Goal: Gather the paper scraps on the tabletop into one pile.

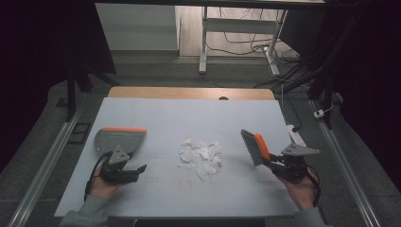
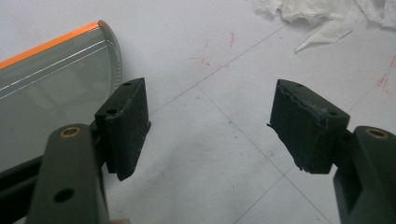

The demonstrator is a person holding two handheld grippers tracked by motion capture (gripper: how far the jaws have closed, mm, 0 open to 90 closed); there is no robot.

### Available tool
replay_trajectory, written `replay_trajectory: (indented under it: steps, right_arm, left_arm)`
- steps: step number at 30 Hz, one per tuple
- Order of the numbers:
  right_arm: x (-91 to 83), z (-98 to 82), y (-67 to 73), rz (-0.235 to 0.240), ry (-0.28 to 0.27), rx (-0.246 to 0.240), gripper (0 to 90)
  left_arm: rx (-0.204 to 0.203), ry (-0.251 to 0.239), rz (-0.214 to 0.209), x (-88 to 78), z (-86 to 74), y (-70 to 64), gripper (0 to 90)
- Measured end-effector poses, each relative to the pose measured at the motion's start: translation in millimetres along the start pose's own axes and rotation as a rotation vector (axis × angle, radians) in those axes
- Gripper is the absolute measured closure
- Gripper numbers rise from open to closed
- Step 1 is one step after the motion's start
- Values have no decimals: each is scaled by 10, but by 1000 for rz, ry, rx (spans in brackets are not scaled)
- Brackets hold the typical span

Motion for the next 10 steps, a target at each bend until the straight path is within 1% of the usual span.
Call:
replay_trajectory:
  steps: [10]
  right_arm:
    - [-8,5,13,4,-2,-5,706]
  left_arm:
    - [0,-3,-4,-6,4,-7,288]
Point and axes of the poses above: each handheld gripper's, and its own axes: x roughly forward along the jaws, z roughly out of its top, y roughly to its left, the point moved 4 cm from there along x, roughly forward along the jaws, and after that the axes turned 10 degrees about x, right-handed, at the moved point
